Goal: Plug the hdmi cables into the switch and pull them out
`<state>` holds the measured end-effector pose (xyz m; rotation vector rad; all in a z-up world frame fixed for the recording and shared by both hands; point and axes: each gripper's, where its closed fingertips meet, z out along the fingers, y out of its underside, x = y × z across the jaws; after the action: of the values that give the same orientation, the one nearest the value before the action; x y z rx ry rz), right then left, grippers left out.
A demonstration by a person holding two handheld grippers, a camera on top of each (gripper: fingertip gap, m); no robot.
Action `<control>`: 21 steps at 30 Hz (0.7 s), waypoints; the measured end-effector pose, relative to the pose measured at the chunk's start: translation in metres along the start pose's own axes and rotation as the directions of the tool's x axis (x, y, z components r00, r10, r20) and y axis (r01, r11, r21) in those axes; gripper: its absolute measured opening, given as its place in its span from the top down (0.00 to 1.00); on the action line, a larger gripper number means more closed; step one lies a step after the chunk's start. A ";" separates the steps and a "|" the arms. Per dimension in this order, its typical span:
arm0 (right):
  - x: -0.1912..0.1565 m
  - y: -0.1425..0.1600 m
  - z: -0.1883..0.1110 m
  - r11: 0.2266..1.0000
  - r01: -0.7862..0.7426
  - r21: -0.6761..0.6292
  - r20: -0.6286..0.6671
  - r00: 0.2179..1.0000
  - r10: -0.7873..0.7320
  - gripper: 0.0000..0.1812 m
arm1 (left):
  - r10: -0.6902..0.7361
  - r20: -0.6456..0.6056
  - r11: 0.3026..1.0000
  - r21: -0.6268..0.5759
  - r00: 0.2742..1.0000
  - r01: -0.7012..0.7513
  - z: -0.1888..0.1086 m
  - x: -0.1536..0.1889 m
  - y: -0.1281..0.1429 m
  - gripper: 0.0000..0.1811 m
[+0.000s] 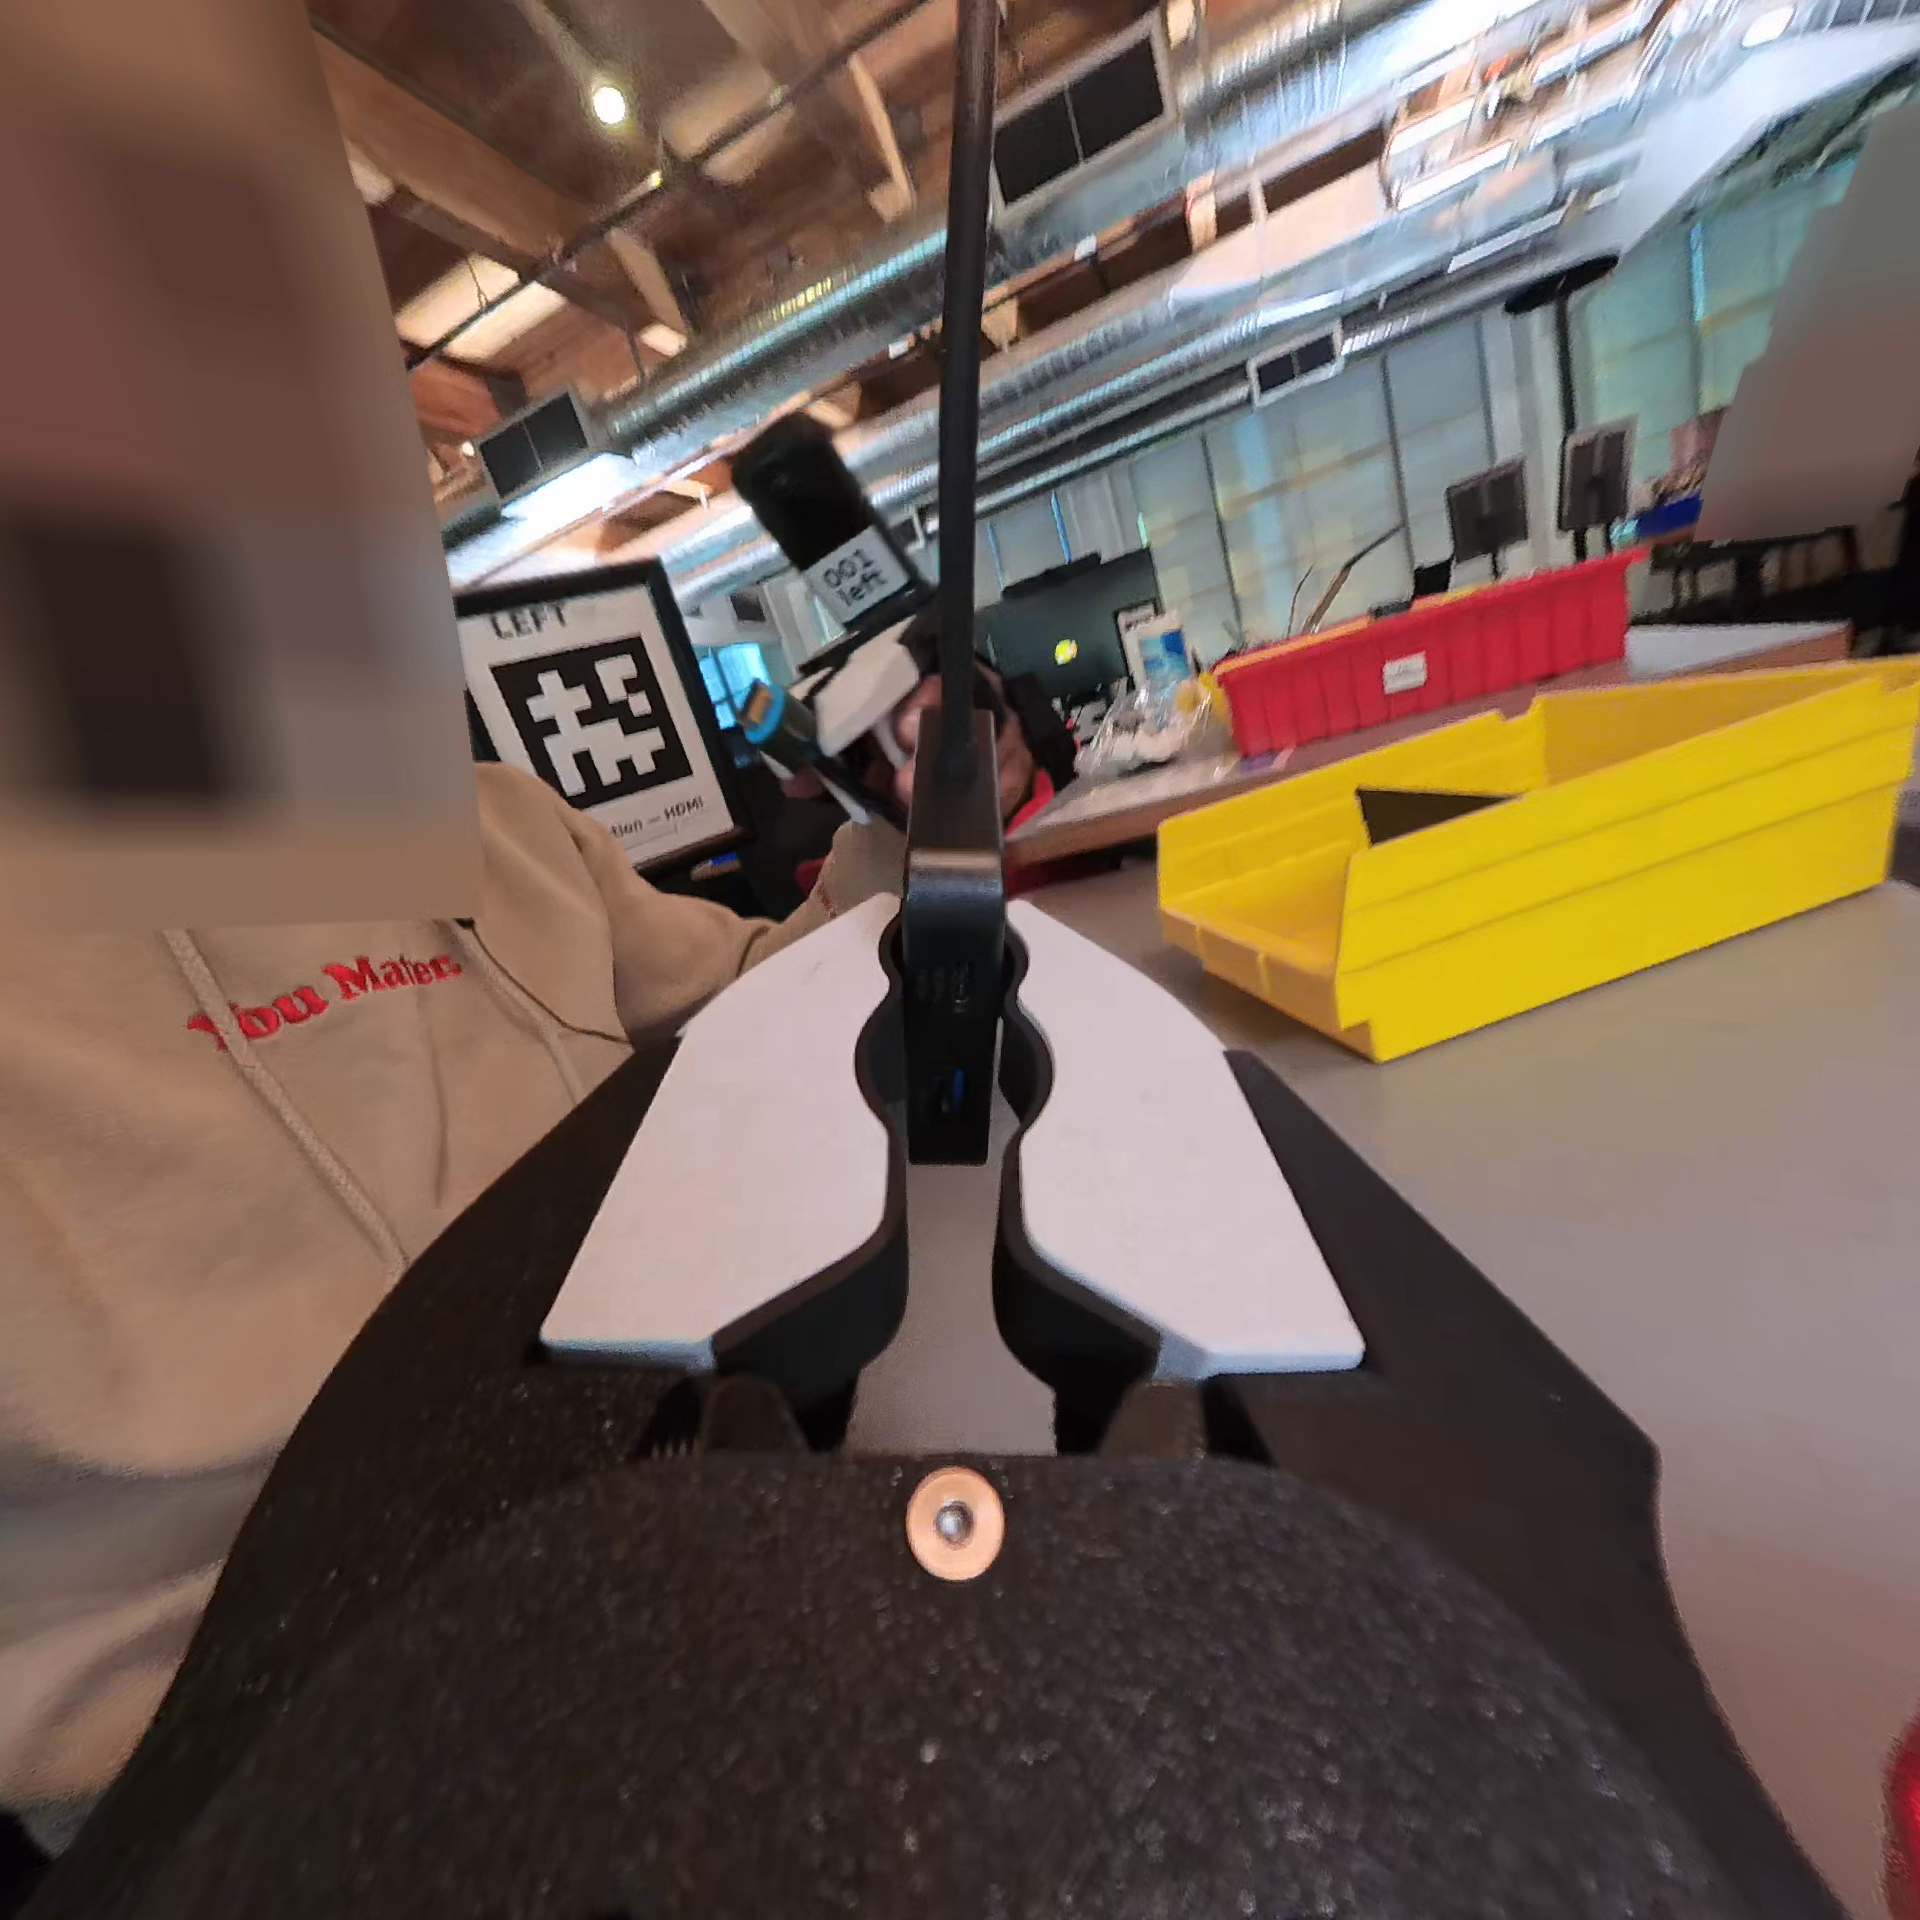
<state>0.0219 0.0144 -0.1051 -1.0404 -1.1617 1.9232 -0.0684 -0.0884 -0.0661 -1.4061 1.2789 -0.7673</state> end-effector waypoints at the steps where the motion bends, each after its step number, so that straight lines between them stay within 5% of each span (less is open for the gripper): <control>1: -0.001 -0.007 -0.005 1.000 0.015 0.022 -0.012 1.000 -0.015 0.93 | 0.036 0.021 0.999 0.037 0.999 -0.037 -0.010 0.000 -0.013 0.94; 4: -0.001 -0.018 -0.014 0.998 0.050 0.049 -0.052 0.998 -0.047 0.93 | -0.097 0.179 0.993 0.080 0.979 0.084 -0.033 -0.053 -0.007 0.94; 6: 0.002 -0.020 -0.015 0.997 0.051 0.055 -0.069 0.997 -0.047 0.93 | -0.305 0.222 0.951 0.018 0.926 0.308 -0.032 -0.091 0.038 0.94; 8: 0.004 -0.017 -0.014 0.998 0.055 0.038 -0.084 0.995 -0.052 0.93 | -0.334 0.269 0.932 -0.047 0.903 0.359 -0.021 -0.106 0.077 0.94; 15: 0.010 -0.008 -0.011 0.999 0.046 0.000 -0.103 0.994 -0.046 0.93 | -0.118 0.464 0.908 -0.307 0.878 0.284 0.000 -0.132 0.137 0.94; 21: 0.013 -0.006 -0.009 0.999 0.046 -0.009 -0.123 0.991 -0.047 0.93 | 0.273 0.537 0.812 -0.574 0.799 0.108 -0.007 -0.149 0.168 0.95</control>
<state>0.0247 0.0313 -0.1064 -1.1095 -1.1136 1.7936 -0.1574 0.0704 -0.1971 -1.8626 1.0778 0.2015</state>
